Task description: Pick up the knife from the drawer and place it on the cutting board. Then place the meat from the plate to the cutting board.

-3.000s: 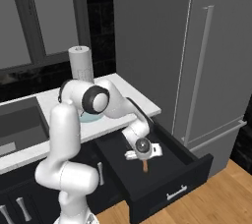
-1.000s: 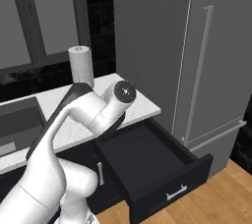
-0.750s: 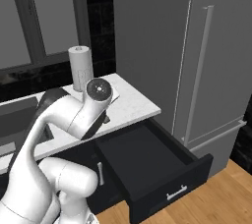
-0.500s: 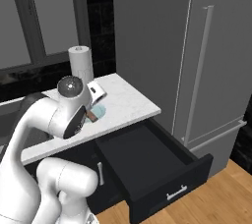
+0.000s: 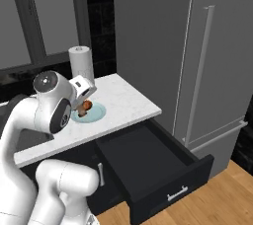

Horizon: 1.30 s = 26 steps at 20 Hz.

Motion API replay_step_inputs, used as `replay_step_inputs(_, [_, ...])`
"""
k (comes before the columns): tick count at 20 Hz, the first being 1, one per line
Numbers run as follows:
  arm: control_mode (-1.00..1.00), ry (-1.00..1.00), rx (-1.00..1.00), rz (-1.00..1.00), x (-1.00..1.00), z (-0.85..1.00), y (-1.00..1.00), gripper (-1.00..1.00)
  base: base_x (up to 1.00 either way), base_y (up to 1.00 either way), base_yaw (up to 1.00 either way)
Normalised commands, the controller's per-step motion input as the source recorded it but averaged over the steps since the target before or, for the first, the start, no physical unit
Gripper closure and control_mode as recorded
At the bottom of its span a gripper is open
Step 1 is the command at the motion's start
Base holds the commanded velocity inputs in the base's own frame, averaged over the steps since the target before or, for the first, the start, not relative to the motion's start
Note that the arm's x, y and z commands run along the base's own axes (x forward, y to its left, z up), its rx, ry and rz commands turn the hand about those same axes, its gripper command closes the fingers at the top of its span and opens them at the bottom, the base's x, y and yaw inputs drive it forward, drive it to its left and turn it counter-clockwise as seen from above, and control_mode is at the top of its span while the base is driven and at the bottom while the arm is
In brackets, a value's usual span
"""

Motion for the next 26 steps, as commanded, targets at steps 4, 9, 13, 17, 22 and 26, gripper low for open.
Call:
replay_step_inputs(4, [1.0, 0.0, 0.0, 0.0, 0.0, 0.0, 0.0, 1.0, 0.0, 0.0, 0.0])
replay_step_inputs(9, [1.0, 0.0, 0.0, 0.0, 0.0, 0.0, 0.0, 1.0, -0.83, -0.11, 0.02])
replay_step_inputs(13, [1.0, 0.0, 0.0, 0.0, 0.0, 0.0, 0.0, 1.0, -0.94, -0.1, 0.13])
replay_step_inputs(17, [1.0, 0.0, 0.0, 0.0, 0.0, 0.0, 0.0, 1.0, -0.24, 0.38, 0.48])
replay_step_inputs(22, [1.0, 0.0, 0.0, 0.0, 0.0, 0.0, 0.0, 1.0, -0.04, 0.58, 0.64])
replay_step_inputs(26, [1.0, 0.0, 0.0, 0.0, 0.0, 0.0, 0.0, 1.0, -0.01, 0.55, 0.6])
